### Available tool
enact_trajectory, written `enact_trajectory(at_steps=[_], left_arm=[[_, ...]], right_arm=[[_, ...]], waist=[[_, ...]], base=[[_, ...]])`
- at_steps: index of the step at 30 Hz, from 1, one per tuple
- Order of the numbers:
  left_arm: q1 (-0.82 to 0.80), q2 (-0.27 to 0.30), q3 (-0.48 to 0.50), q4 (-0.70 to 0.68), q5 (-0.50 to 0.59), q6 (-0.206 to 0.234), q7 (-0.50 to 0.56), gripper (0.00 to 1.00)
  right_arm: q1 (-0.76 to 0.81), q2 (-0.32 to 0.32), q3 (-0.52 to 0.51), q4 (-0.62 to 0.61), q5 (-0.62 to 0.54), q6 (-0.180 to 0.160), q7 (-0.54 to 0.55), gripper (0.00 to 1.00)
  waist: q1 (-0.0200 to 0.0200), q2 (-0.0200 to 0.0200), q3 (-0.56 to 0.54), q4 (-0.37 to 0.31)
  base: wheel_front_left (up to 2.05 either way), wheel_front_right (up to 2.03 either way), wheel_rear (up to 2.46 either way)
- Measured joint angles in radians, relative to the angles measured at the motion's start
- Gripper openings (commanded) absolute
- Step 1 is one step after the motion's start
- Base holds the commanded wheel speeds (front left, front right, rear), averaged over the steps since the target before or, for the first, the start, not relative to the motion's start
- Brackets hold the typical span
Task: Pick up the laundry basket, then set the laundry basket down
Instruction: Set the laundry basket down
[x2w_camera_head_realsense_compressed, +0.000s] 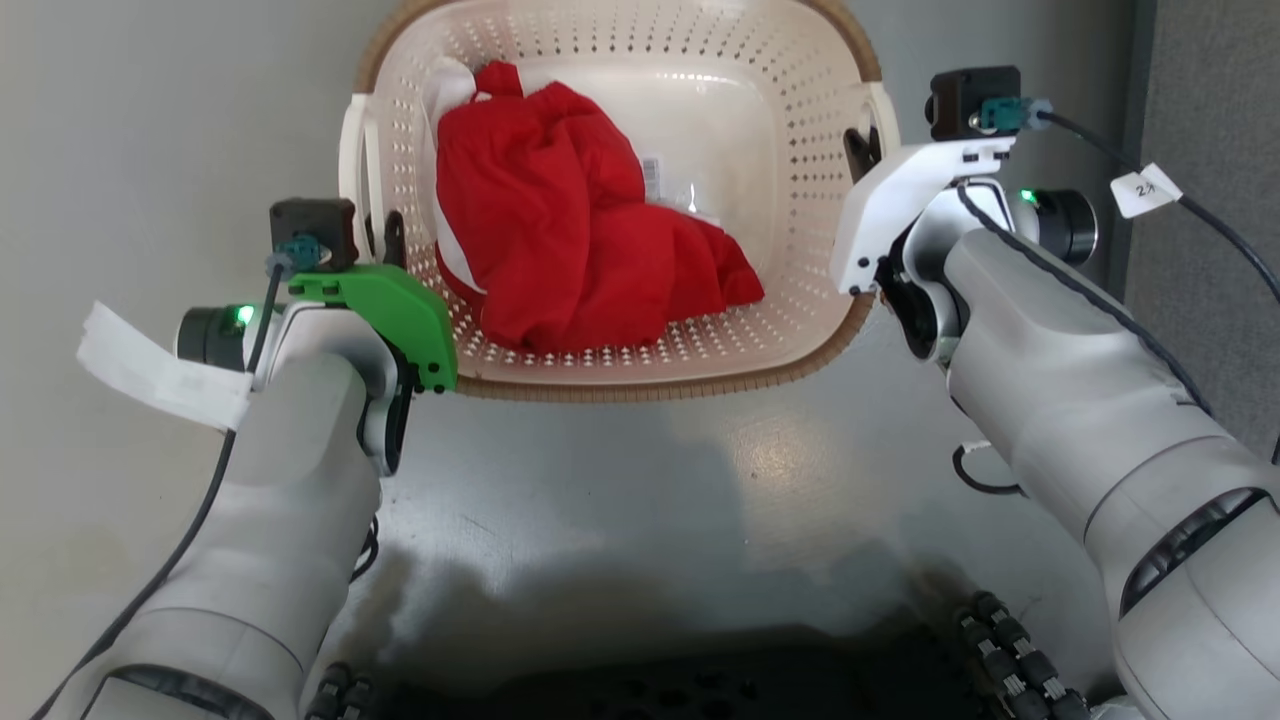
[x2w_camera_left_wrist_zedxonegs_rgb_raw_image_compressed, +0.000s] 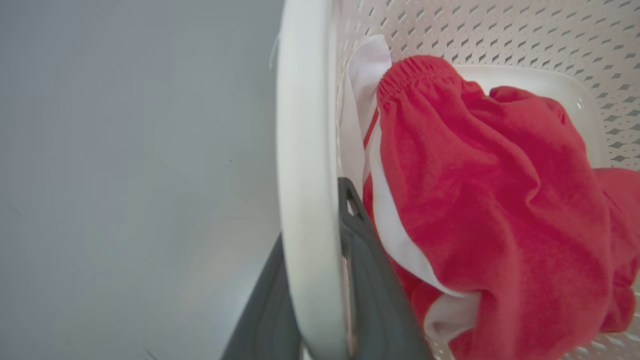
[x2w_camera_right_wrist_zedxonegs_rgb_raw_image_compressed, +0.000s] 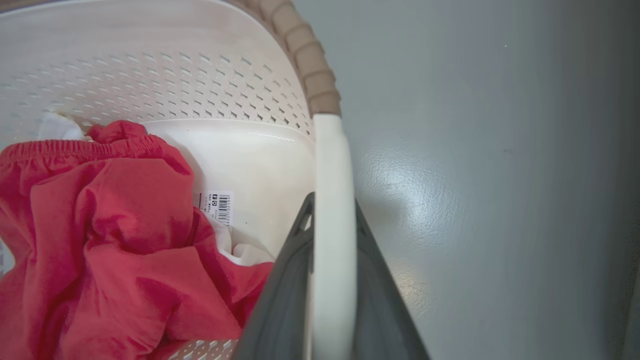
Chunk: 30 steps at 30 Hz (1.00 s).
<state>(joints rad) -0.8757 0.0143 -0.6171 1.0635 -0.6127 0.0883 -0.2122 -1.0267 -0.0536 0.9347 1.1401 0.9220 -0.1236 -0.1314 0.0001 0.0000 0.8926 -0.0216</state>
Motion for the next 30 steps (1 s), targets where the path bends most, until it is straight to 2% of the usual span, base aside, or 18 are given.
enact_trajectory(at_steps=[11, 12, 13, 14, 15, 16, 17, 18, 19, 20, 30], left_arm=[[-0.024, -0.002, -0.005, 0.023, 0.000, 0.000, -0.010, 0.00], [-0.024, -0.002, -0.005, 0.025, 0.000, 0.000, -0.010, 0.24], [-0.024, -0.002, -0.006, 0.026, 0.000, 0.000, -0.010, 0.42], [-0.024, -0.002, -0.006, 0.026, 0.000, 0.000, -0.010, 0.43], [-0.024, -0.001, -0.006, 0.029, 0.000, 0.000, -0.010, 0.54], [-0.024, 0.000, -0.006, 0.030, 0.000, 0.000, -0.010, 0.91], [-0.025, 0.001, -0.006, 0.030, 0.000, 0.000, -0.012, 0.97], [-0.025, 0.003, -0.006, 0.031, 0.000, 0.000, -0.018, 1.00], [-0.026, 0.003, -0.005, 0.032, 0.000, 0.000, -0.019, 1.00], [-0.026, 0.003, -0.005, 0.034, 0.000, 0.000, -0.019, 1.00], [-0.026, 0.003, -0.004, 0.055, -0.005, 0.000, -0.026, 1.00]], right_arm=[[-0.014, 0.003, 0.002, 0.013, 0.003, 0.000, -0.018, 0.00], [-0.014, 0.003, 0.003, 0.014, 0.003, 0.000, -0.019, 0.00], [-0.014, 0.004, 0.004, 0.014, 0.003, 0.000, -0.024, 0.10], [-0.014, 0.004, 0.005, 0.014, 0.003, 0.000, -0.030, 0.21], [-0.015, 0.004, 0.005, 0.015, 0.003, 0.000, -0.035, 0.28], [-0.016, 0.003, 0.005, 0.017, 0.003, 0.000, -0.040, 0.48], [-0.017, -0.001, 0.005, 0.020, 0.003, 0.000, -0.040, 0.68], [-0.018, -0.004, 0.005, 0.023, 0.003, 0.000, -0.040, 0.85], [-0.019, -0.007, 0.005, 0.025, 0.003, 0.000, -0.041, 0.90], [-0.021, -0.008, 0.005, 0.027, 0.003, 0.000, -0.045, 1.00], [-0.022, -0.008, 0.007, 0.039, 0.009, 0.000, -0.061, 1.00]], waist=[[0.0000, 0.0000, 0.033, -0.004], [0.0000, 0.0000, 0.033, -0.004], [0.0000, 0.0000, 0.033, -0.004], [0.0000, 0.0000, 0.033, -0.004], [0.0000, 0.0000, 0.033, -0.004], [0.0000, 0.0000, 0.032, -0.004], [0.0000, 0.0000, 0.031, -0.003], [0.0000, 0.0000, 0.031, -0.003], [0.0000, 0.0000, 0.030, -0.003], [0.0000, 0.0000, 0.029, -0.003], [0.0000, 0.0000, 0.008, -0.003]], base=[[0.00, 0.00, 0.00], [0.00, 0.00, 0.00], [0.00, 0.00, 0.00], [0.00, 0.00, 0.00], [0.00, 0.00, 0.00], [0.00, 0.00, 0.00], [0.00, 0.00, 0.00], [0.00, 0.00, 0.00], [0.00, 0.00, 0.00], [0.00, 0.00, 0.00], [0.00, 0.00, 0.00]])
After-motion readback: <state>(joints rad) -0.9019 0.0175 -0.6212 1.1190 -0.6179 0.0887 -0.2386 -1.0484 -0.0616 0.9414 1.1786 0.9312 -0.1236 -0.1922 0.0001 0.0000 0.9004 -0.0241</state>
